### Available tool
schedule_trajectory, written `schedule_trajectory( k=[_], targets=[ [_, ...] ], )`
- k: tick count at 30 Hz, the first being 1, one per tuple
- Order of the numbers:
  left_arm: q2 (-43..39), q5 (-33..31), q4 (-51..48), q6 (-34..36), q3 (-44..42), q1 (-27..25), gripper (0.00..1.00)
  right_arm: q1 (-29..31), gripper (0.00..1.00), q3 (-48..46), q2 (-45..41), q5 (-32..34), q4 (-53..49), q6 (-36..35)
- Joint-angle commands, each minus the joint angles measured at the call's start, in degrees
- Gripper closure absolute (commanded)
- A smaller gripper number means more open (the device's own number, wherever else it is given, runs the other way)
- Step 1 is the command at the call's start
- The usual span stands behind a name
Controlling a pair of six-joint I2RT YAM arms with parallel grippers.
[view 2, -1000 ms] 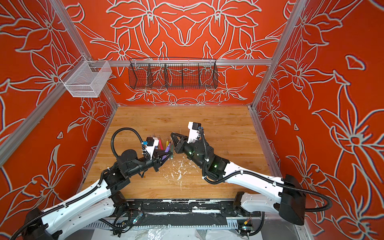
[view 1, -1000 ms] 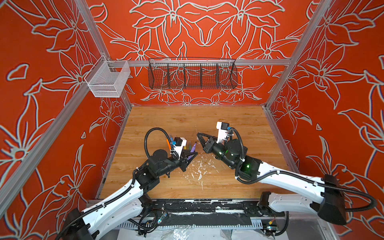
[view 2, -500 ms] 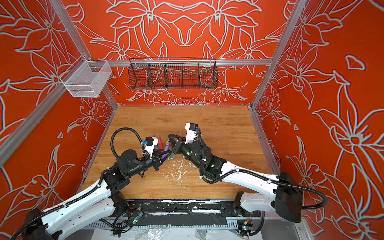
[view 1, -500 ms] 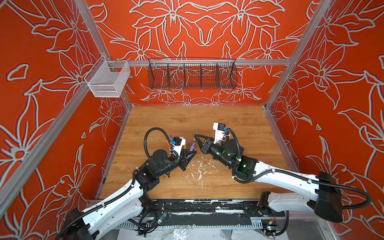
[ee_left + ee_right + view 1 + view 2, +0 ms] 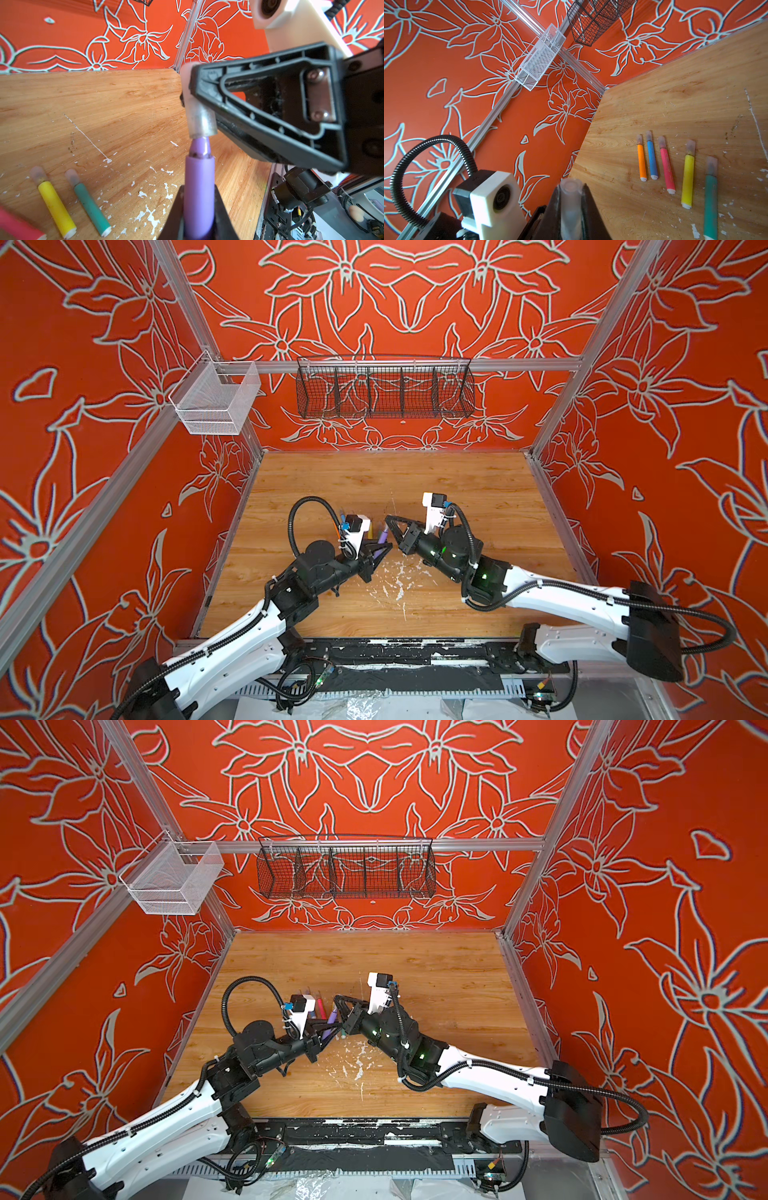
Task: Insert the pens into the pen caps
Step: 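Push the cap down onto the purple marker with the right gripper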
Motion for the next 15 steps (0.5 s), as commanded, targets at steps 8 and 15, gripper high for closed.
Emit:
schedule_trajectory(
  k=[8, 15],
  targets=[
    [0.39, 3.57, 4.43, -3.87, -0.37, 2.77, 1.00, 6.36, 1.00, -5.17, 6.36, -2.73, 11.07, -0.42],
    [0.35, 4.41, 4.54, -4.66, -0.35, 3.43, 1.00, 8.77, 1.00, -6.67, 6.78, -1.14, 12.25, -2.61]
  ],
)
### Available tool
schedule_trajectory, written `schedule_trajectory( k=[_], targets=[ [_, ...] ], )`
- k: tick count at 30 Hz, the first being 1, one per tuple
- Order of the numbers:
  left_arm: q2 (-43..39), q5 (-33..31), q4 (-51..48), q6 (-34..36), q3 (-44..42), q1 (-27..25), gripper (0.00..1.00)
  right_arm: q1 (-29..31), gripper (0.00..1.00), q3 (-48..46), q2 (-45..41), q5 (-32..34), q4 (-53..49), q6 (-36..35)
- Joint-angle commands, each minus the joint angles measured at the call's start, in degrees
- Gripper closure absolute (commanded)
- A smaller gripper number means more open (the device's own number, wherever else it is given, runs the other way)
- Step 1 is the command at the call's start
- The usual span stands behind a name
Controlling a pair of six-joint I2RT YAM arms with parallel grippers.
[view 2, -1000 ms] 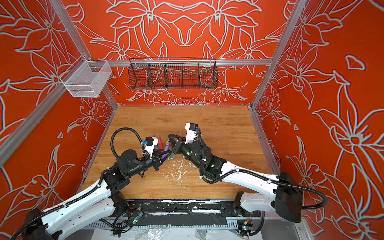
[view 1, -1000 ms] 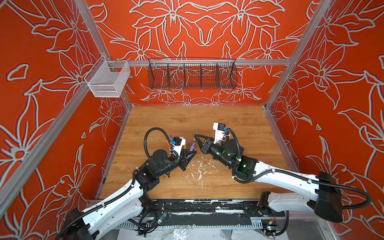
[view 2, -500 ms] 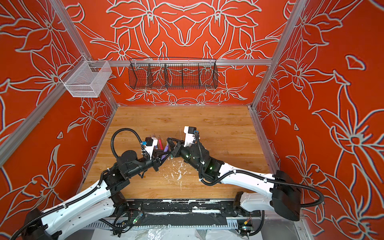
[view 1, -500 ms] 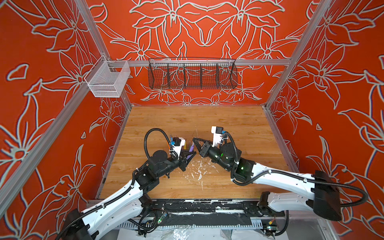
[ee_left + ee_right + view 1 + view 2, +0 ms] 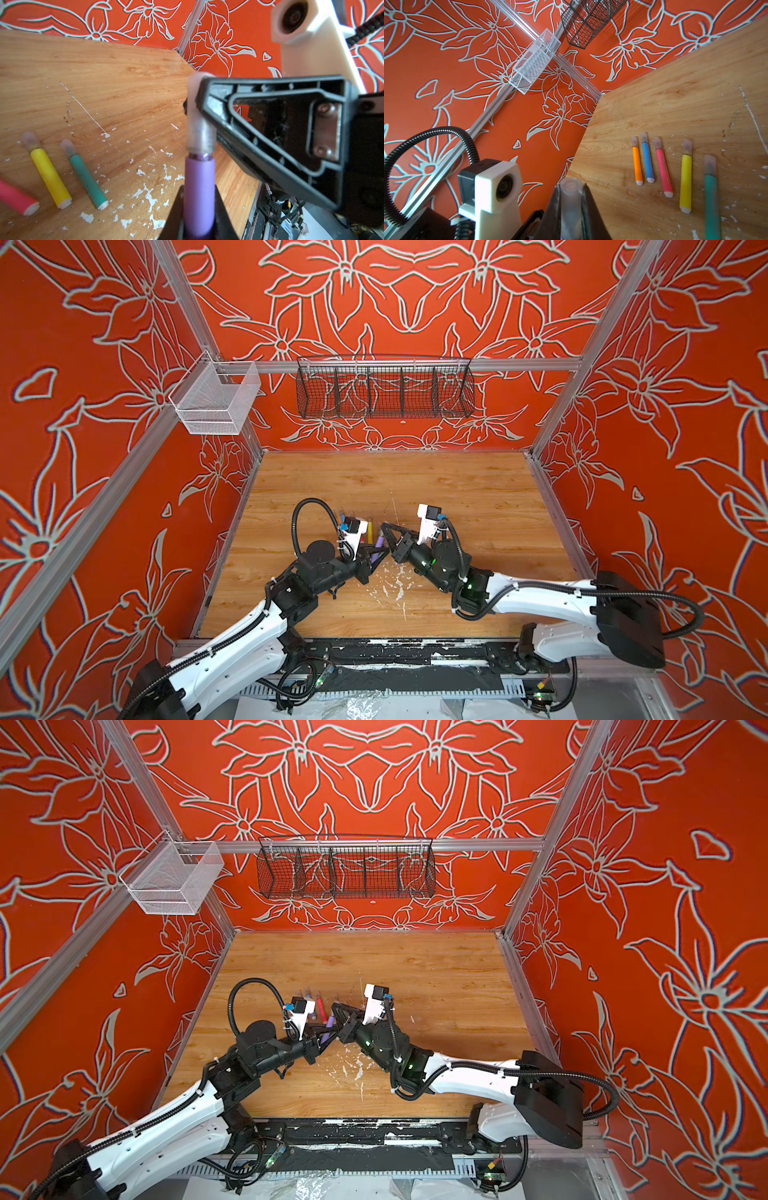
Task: Insert the pens into the pen caps
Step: 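Push the cap down onto the purple marker with the right gripper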
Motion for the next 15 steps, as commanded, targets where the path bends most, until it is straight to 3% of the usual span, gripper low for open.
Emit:
schedule_trajectory(
  k=[1, 4, 7, 11, 15],
  targets=[
    [-0.06, 0.82, 6.23, -0.20, 1.59, 0.50, 1.00, 4.98, 1.00, -1.23, 0.62, -8.06, -2.04, -1.60],
    [-0.40, 0.80, 6.08, 0.47, 1.55, 0.50, 1.00, 5.20, 0.97, -1.60, -0.74, -7.00, -4.16, -1.68],
    [-0.81, 1.19, 6.75, 1.62, 0.98, 0.51, 1.00, 5.09, 0.74, -1.76, -3.48, -4.09, -8.40, -2.24],
    [-0.94, 2.27, 7.93, 2.85, 0.40, 0.50, 1.00, 4.34, 0.58, -0.33, -9.00, -1.30, -16.83, -3.33],
    [-0.68, 3.43, 8.38, 3.18, 0.32, 0.41, 1.00, 0.83, 0.55, 1.46, -12.99, -3.89, -23.04, -2.32]
  ],
)
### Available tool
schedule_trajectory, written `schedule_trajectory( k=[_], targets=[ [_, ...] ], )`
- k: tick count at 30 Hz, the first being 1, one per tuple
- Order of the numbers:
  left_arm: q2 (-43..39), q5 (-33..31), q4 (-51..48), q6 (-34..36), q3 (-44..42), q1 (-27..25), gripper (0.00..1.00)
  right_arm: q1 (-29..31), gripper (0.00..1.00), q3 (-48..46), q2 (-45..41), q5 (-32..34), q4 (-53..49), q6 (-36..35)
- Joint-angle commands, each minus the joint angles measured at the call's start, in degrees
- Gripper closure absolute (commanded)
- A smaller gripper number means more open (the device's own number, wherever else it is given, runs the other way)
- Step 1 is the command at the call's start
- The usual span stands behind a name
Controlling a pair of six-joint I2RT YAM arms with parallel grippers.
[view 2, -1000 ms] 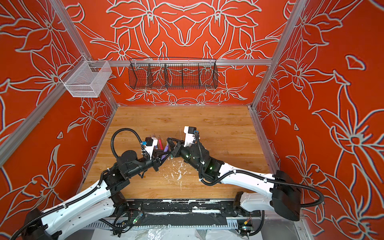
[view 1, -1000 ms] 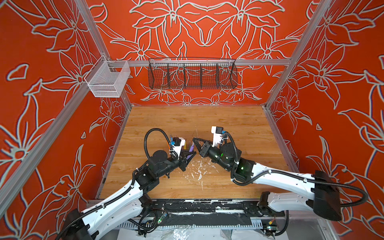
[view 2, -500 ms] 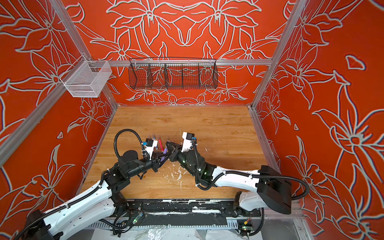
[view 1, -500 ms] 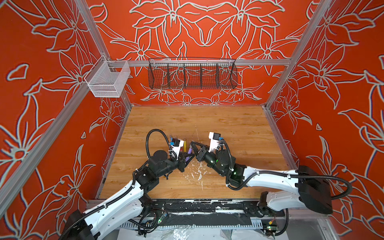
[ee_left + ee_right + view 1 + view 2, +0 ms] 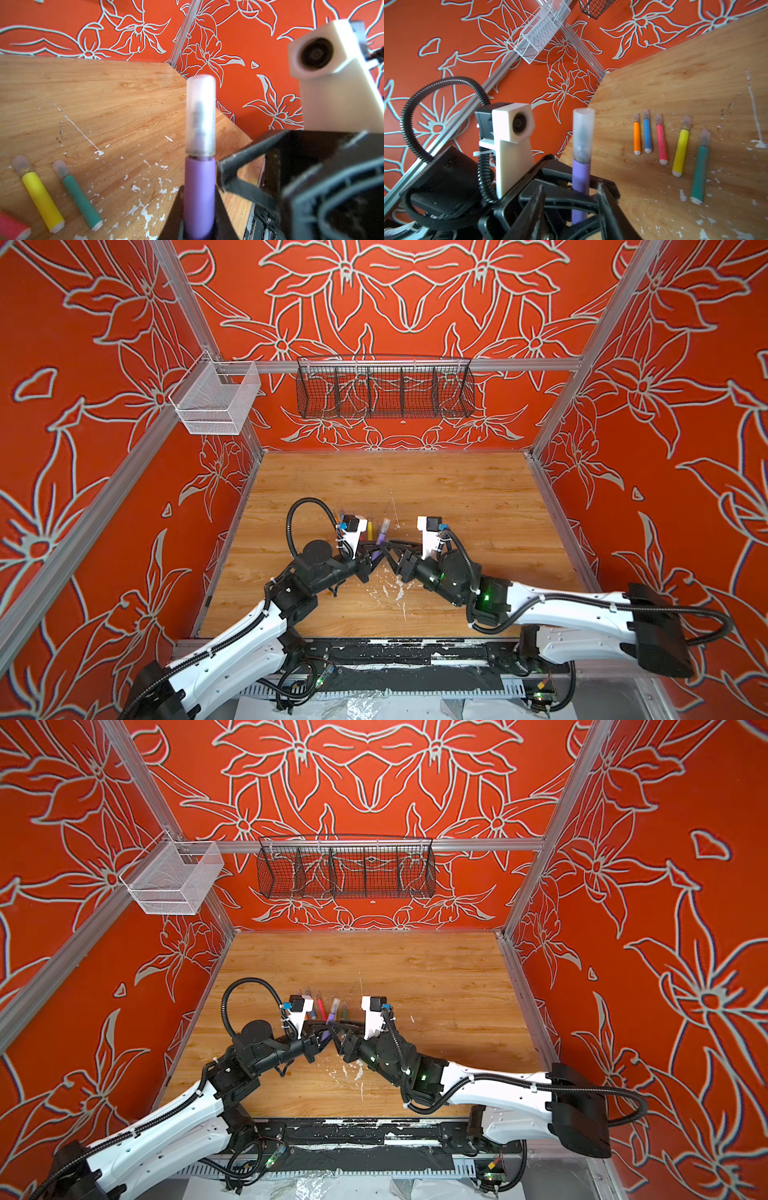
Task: Insert the pens into the pen caps
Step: 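Push the cap down onto the purple marker with the right gripper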
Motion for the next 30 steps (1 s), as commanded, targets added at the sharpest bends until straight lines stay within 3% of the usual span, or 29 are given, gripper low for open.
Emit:
schedule_trajectory(
  k=[1, 5, 13, 19, 30],
  targets=[
    [-0.37, 1.61, 3.94, 1.49, 0.43, 0.10, 1.00, -3.27, 0.54, 2.11, -2.64, -4.06, -6.97, 0.52],
    [-0.46, 1.71, 3.94, 1.86, 0.34, 0.10, 1.00, -5.49, 0.48, 6.38, -3.32, -7.52, -10.77, -0.84],
    [-0.46, 2.02, 4.03, 2.04, 0.34, 0.10, 1.00, -6.41, 0.46, 15.81, 1.65, -8.50, -17.68, -2.51],
    [-0.64, 2.24, 4.14, 2.08, 0.16, 0.10, 1.00, -8.68, 0.49, 19.70, 6.74, -9.99, -20.35, -0.41],
    [-0.66, 2.41, 4.18, 2.26, 0.16, 0.10, 1.00, -8.97, 0.57, 24.75, 10.09, -11.53, -22.09, -2.95]
  ],
)
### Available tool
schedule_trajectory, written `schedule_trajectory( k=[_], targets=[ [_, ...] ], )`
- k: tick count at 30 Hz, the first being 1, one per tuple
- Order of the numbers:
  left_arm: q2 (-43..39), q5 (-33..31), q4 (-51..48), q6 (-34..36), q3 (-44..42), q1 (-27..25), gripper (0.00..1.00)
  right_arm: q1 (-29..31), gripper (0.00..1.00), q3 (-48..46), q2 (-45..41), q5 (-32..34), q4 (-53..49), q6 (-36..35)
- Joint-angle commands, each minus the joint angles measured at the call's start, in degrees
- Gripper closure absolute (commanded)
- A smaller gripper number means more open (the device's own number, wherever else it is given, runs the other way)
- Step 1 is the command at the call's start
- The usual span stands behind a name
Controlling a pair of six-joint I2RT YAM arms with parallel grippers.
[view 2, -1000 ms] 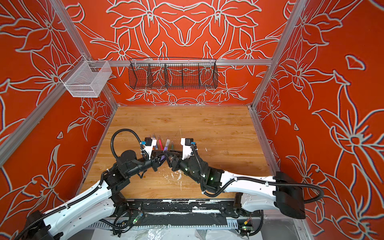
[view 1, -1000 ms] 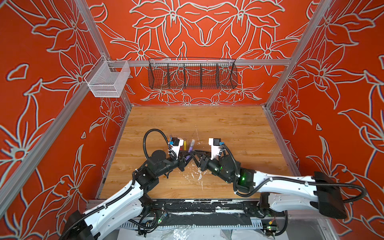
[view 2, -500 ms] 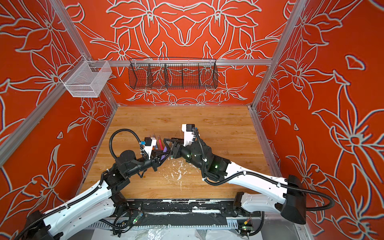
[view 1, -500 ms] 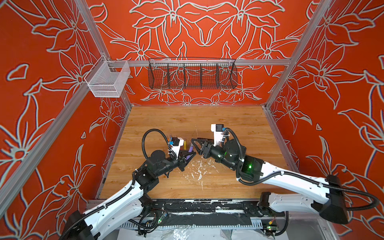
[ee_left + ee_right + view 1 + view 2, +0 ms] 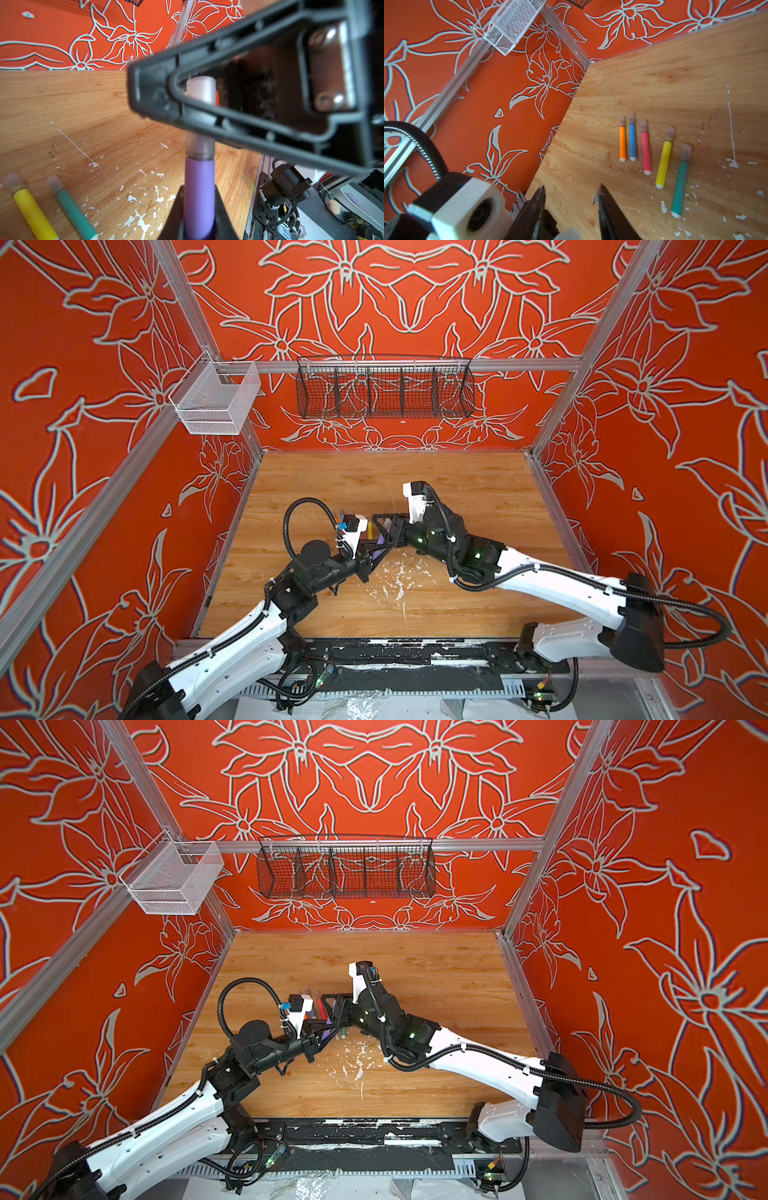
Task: Insert the pens into the pen caps
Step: 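Push the cap down onto the purple marker with the right gripper, then open the right gripper and withdraw it from the capped marker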
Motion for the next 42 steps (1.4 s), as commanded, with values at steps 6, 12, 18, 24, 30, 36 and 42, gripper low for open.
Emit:
schedule_trajectory(
  k=[6, 12, 18, 24, 30, 36, 42],
  targets=[
    [-0.50, 1.26, 2.65, 1.17, 0.16, 0.10, 1.00, -0.20, 0.65, 2.77, 0.24, -1.38, -1.10, -1.51],
    [-0.83, 0.84, 2.68, 0.36, 0.14, 0.10, 1.00, -0.22, 1.00, 2.05, 1.40, -3.21, -0.50, -0.36],
    [-0.74, -3.61, 3.46, -4.06, 2.09, 0.28, 1.00, 1.21, 1.00, -4.14, 1.26, -7.33, 4.67, 2.82],
    [3.11, -7.60, 0.04, -6.24, 11.28, 1.09, 1.00, 6.33, 1.00, -6.71, 0.62, -6.17, 3.56, 0.36],
    [7.56, -7.64, 0.92, -8.28, 18.29, 3.92, 1.00, 10.00, 1.00, -10.51, -1.57, -6.21, 5.21, 0.29],
    [10.32, -5.65, 4.81, -13.09, 21.06, 8.97, 1.00, 11.48, 1.00, -14.66, -1.88, -9.32, 10.46, 2.53],
    [11.73, -6.26, 3.66, -10.89, 23.07, 9.77, 1.00, 12.44, 1.00, -16.65, -3.99, -10.64, 12.22, 2.86]
  ],
)
